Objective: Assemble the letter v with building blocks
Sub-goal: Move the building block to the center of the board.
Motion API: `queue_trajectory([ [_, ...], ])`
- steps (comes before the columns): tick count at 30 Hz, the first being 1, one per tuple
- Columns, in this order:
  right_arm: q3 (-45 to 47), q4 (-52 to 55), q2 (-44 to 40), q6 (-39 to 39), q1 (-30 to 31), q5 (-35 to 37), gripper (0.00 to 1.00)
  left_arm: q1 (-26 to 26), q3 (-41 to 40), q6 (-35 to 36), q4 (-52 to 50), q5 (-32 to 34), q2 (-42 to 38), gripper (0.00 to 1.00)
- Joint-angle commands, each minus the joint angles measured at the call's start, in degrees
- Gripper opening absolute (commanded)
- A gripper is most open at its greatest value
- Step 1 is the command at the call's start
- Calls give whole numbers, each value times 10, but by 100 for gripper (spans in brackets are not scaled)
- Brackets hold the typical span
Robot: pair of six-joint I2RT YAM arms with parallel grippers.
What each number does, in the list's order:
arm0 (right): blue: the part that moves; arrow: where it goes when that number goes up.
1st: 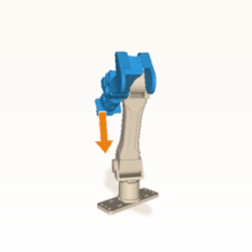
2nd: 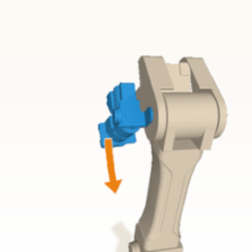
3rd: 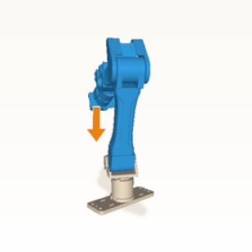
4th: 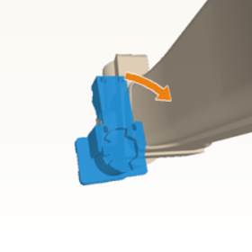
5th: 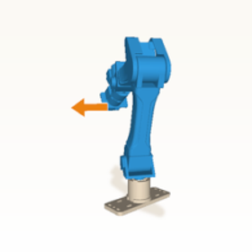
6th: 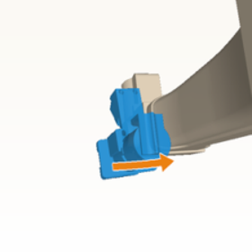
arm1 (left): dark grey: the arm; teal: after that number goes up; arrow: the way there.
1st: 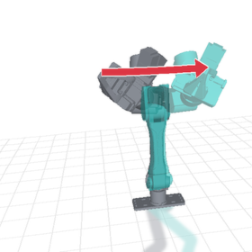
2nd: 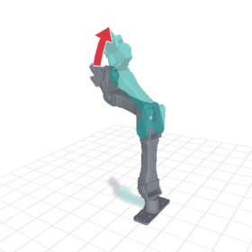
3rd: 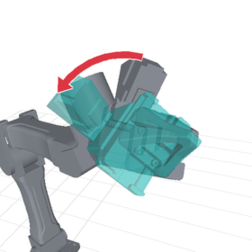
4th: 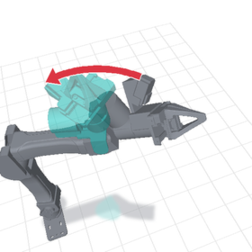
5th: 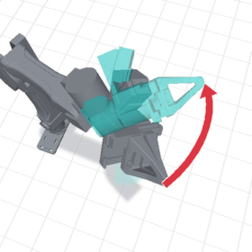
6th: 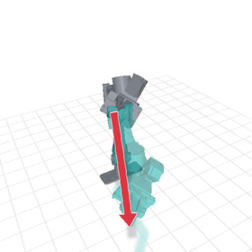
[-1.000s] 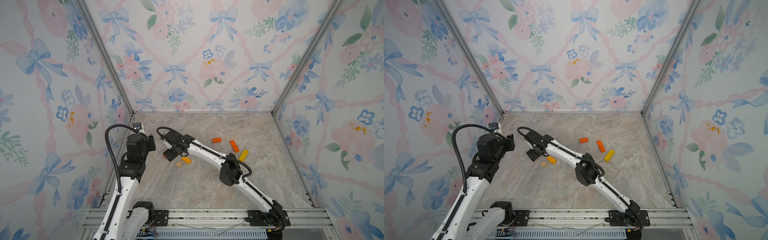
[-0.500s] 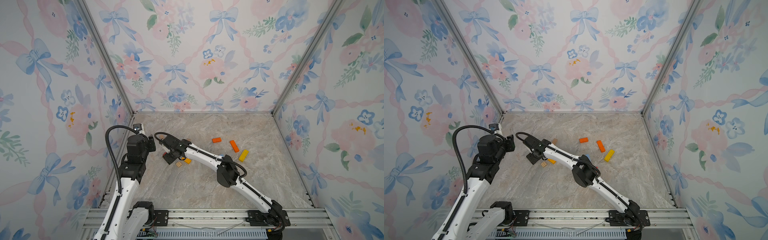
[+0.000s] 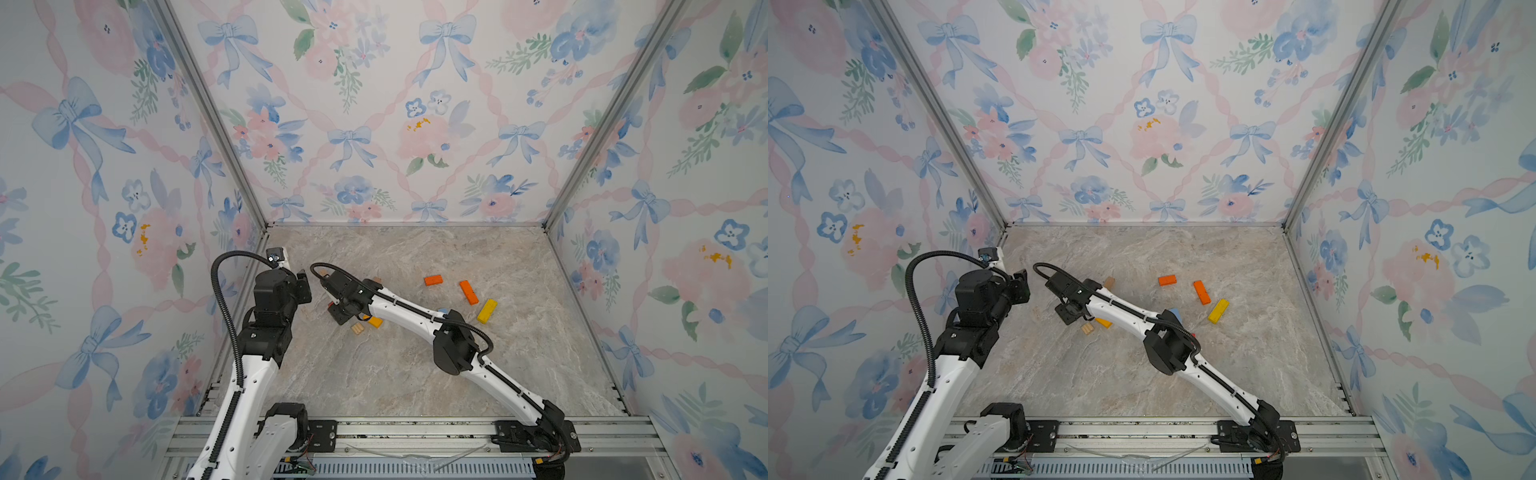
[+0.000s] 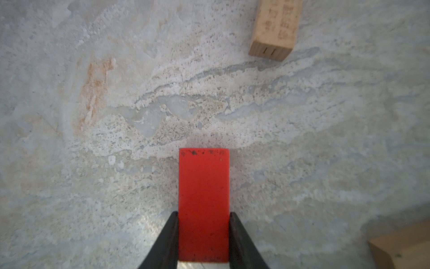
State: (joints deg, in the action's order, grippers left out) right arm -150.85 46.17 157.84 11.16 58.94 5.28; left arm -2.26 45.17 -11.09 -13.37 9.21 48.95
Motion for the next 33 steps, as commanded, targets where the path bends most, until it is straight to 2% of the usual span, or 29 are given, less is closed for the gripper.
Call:
queue_trajectory([
  [1,-16,-19,15,27,2,25,31,3,-5,5,9,10,0,53],
  [13,-36,-60,31,64,-12,39,30,3,-7,2,8,5,3,52],
  [23,-40,-69,37,62,-21,76,31,2,-7,1,8,2,10,52],
  [33,-41,-88,45,68,-24,61,32,2,-8,1,9,1,9,52],
])
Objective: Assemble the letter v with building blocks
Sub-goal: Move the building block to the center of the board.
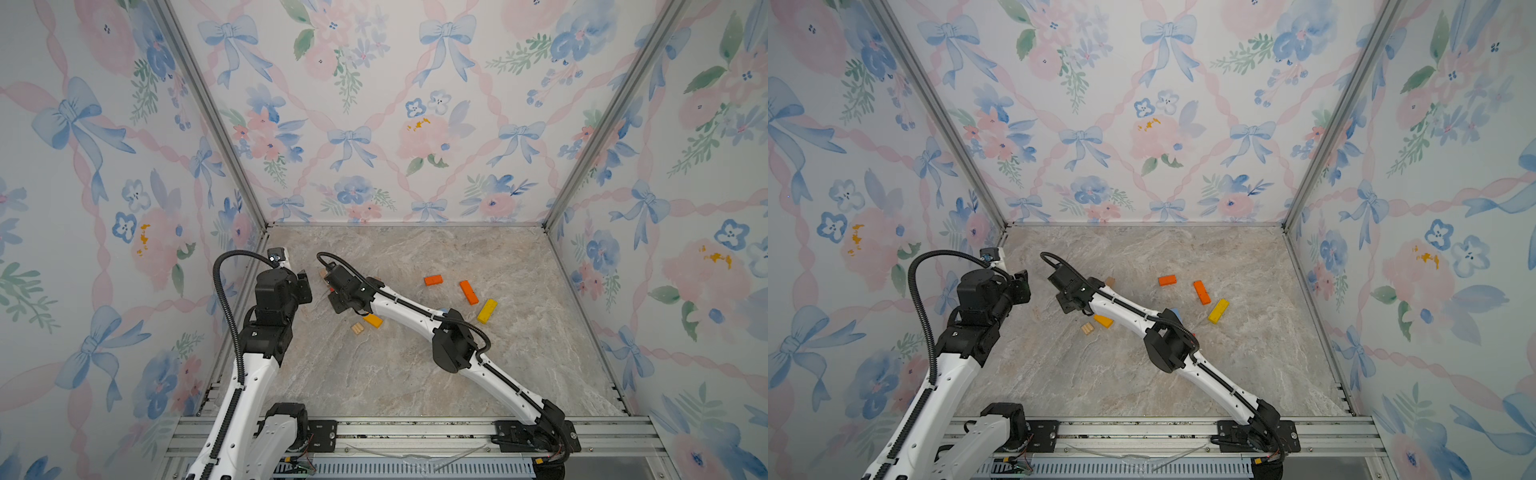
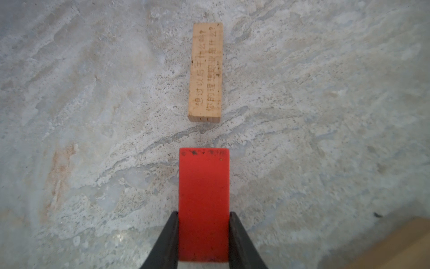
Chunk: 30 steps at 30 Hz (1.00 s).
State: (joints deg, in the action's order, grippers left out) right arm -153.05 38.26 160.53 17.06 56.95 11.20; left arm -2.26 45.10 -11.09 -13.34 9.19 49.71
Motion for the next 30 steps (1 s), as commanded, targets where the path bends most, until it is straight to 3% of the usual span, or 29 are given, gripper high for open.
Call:
queue_trajectory([
  [1,-20,-10,19,9,-4,1,32,2,-7,1,8,1,2,52],
  [18,-21,-28,29,15,-4,-5,40,2,-9,1,9,-1,-1,52],
  [23,-24,-28,26,21,-7,-7,51,2,-9,1,8,-2,0,52],
  [30,-23,-28,-3,19,-12,-18,76,2,-9,-1,8,-7,0,52],
])
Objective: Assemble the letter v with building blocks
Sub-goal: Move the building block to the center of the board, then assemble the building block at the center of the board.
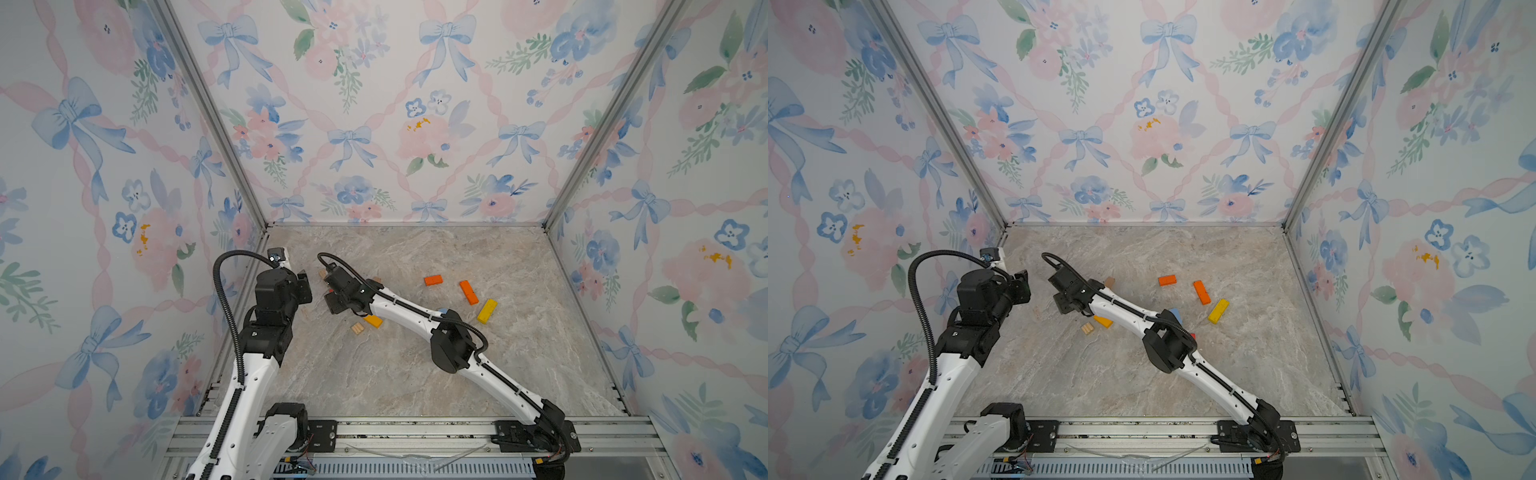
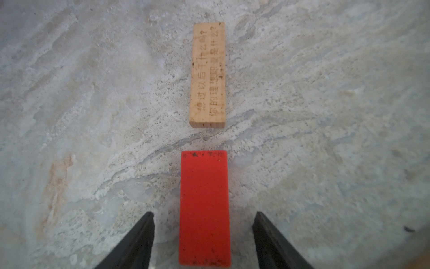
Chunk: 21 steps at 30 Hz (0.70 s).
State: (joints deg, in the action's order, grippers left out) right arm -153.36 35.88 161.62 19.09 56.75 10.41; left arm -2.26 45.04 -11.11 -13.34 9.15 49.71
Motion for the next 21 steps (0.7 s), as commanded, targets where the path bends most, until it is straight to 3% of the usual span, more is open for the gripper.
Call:
queue_trajectory([
  [1,-20,-3,-22,-1,-11,-18,79,2,-9,-1,8,-6,0,53],
  [6,-16,15,-73,10,-21,-65,90,2,-8,-1,9,-6,-1,52],
  [14,89,22,-200,0,-30,-122,88,2,-10,-1,9,-4,-1,51],
  [16,125,16,-223,5,-30,-142,77,2,-10,-1,7,5,2,51],
  [18,156,10,-237,15,-31,-164,52,2,-9,0,6,9,6,50],
  [20,185,2,-242,26,-31,-180,20,2,-9,0,5,9,7,50],
  [21,196,-2,-243,31,-31,-185,10,2,-9,0,5,8,7,50],
])
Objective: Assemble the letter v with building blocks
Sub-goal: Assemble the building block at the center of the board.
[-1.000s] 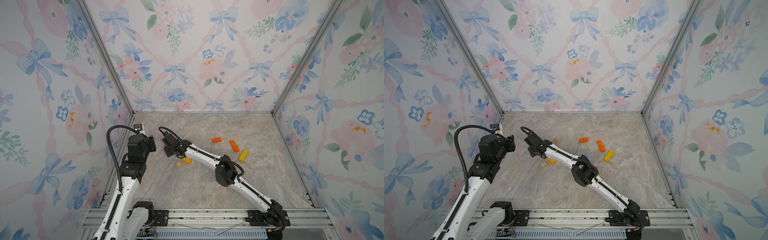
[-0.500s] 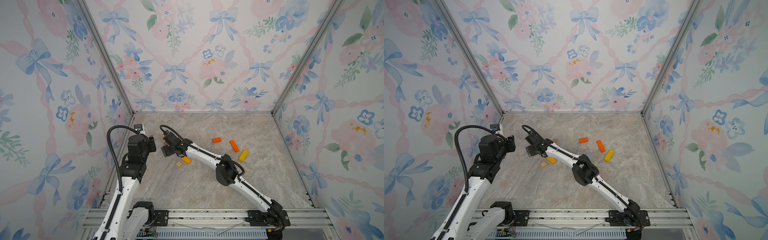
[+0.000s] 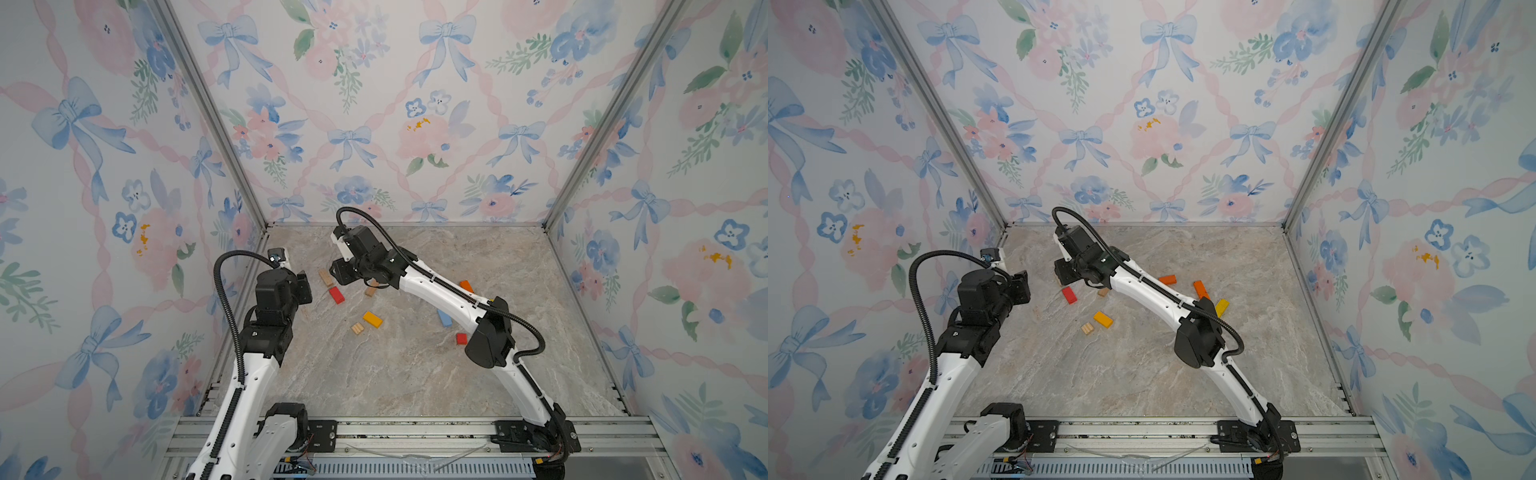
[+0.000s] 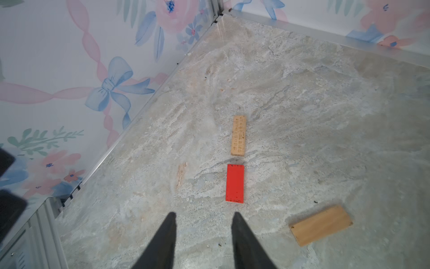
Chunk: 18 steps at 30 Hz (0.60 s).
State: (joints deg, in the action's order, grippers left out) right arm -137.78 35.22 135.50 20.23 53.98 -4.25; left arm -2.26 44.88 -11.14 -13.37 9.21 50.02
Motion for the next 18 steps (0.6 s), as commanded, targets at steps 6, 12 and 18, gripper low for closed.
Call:
queue_trajectory([
  [6,88,-26,31,59,-4,-71,0,2,-8,0,5,7,10,49],
  [12,129,-67,45,87,-9,-94,0,2,-9,-1,4,7,19,49],
  [18,148,-88,67,113,-22,-117,0,2,-4,-4,-1,6,33,48],
])
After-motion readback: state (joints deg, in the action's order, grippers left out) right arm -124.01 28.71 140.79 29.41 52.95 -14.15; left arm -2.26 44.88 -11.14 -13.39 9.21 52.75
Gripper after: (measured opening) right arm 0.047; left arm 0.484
